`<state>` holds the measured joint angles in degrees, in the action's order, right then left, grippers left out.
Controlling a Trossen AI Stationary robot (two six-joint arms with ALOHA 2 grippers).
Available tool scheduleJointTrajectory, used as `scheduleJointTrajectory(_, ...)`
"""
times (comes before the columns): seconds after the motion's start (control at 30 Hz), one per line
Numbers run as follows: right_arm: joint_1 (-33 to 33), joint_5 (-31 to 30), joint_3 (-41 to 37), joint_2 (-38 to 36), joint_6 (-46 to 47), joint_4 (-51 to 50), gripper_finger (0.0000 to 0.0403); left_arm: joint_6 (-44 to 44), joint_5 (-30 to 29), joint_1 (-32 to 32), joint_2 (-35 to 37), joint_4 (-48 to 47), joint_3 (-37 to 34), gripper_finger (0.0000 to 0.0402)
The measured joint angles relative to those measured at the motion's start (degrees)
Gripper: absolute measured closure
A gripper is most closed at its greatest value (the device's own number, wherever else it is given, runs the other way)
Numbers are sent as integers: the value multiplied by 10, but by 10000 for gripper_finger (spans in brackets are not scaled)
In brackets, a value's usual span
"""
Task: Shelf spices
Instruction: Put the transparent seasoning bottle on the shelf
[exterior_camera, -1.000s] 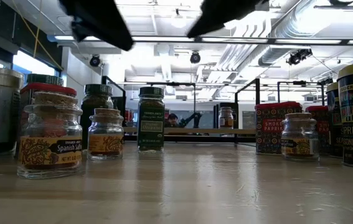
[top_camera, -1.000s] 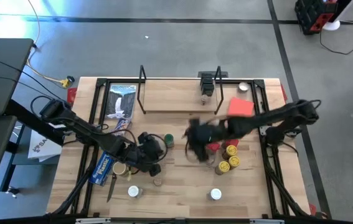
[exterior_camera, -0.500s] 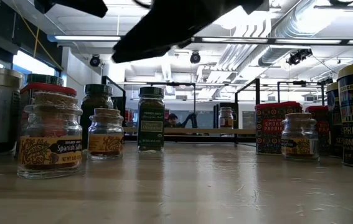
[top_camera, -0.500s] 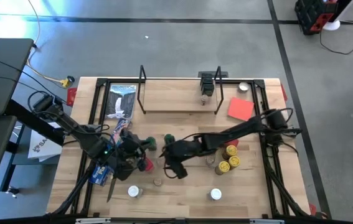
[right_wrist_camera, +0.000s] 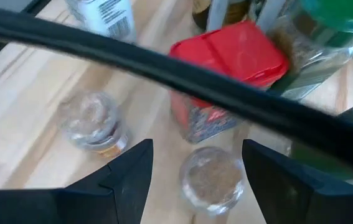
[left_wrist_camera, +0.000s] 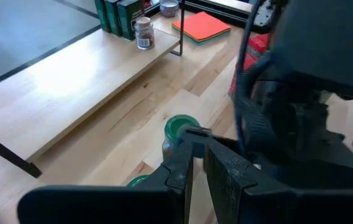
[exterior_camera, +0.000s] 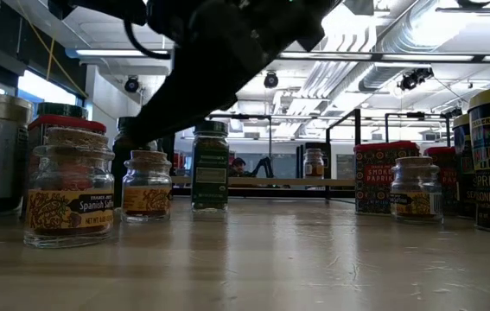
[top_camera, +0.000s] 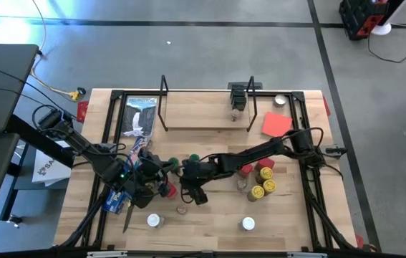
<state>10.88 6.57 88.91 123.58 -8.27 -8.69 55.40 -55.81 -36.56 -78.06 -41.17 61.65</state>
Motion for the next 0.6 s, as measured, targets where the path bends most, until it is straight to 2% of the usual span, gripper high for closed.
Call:
scheduleJointTrajectory(0.17,-8,28,2,10,9,15,163,0,0,0,0,3,0,365)
scheduleJointTrajectory(0.37,-6,9,1,11,-34,3,174,0,0,0,0,3,0,365)
scheduleJointTrajectory(0.6,2,-6,20,13,-38,-45,176,0,2,-1,0,4,0,365)
